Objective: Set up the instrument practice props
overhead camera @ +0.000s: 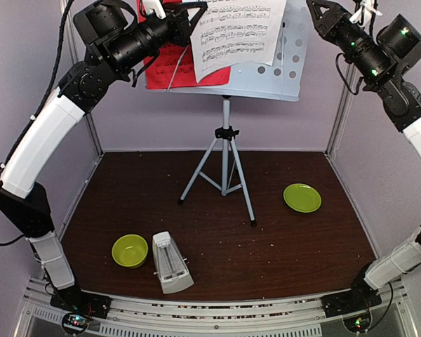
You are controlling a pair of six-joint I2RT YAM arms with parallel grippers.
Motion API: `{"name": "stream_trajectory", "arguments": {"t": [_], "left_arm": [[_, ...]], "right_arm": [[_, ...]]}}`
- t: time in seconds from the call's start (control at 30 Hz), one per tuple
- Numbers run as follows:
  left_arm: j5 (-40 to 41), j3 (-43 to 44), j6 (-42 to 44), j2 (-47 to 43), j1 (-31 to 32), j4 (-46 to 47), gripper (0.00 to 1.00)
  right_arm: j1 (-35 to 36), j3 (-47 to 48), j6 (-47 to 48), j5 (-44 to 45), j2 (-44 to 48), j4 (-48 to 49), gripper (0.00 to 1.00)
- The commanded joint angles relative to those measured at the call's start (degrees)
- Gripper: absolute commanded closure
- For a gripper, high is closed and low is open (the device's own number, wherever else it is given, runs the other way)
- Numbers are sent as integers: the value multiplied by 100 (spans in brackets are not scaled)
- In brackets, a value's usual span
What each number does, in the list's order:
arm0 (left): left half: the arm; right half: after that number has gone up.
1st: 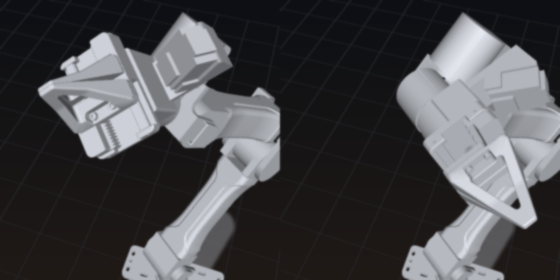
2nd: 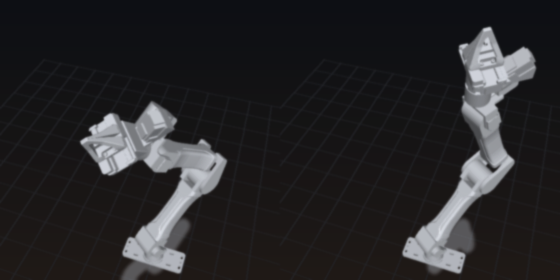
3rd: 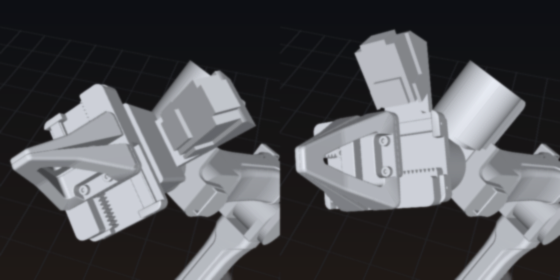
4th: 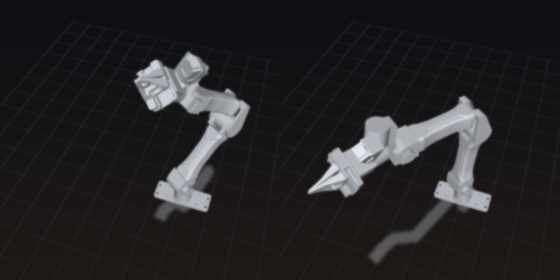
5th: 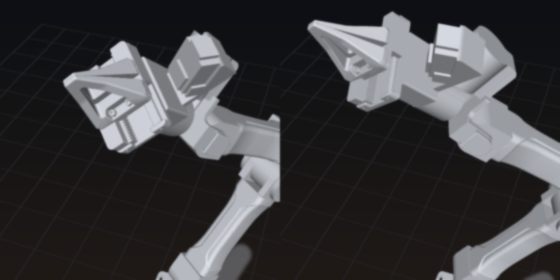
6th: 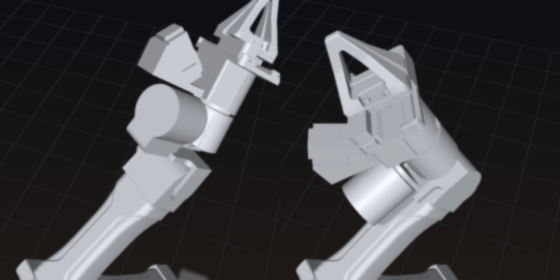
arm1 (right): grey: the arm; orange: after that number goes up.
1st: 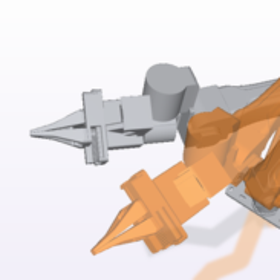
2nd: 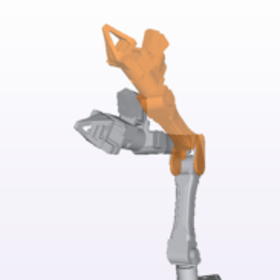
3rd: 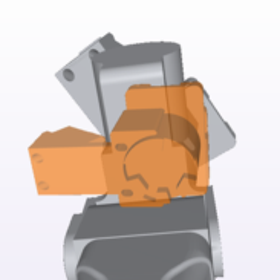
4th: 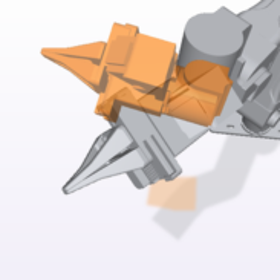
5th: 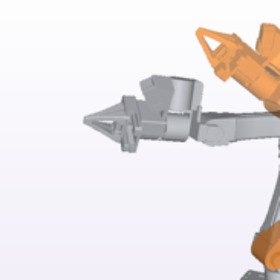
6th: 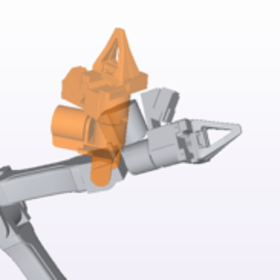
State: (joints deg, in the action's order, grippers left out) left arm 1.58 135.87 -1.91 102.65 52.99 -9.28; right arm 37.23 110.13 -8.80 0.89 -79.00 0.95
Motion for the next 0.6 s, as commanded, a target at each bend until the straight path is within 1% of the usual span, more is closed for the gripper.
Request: {"name": "stream_trajectory", "arguments": {"t": [0.0, 0.07, 0.17, 0.33, 0.43, 0.57], "left_arm": [[433, 271, 179, 98, -70, -65, 100], [490, 360, 285, 119, -75, -220, 100], [464, 387, 221, 124, -79, -354, 100], [492, 321, 47, 132, -74, -397, 100], [685, 363, 61, 188, -79, -295, 100], [676, 379, 134, 245, -79, -263, 100]], "right_arm": [[-54, 425, 56, 743, -269, -616, 76], [-98, 579, -109, 775, -370, -866, 74], [-110, 776, -450, 851, -543, -1306, 70], [-160, 791, -953, 774, -707, -1937, 69], [-166, 791, -1053, 660, -763, -2188, 70], [-173, 793, -1088, 656, -824, -2330, 68]]}}
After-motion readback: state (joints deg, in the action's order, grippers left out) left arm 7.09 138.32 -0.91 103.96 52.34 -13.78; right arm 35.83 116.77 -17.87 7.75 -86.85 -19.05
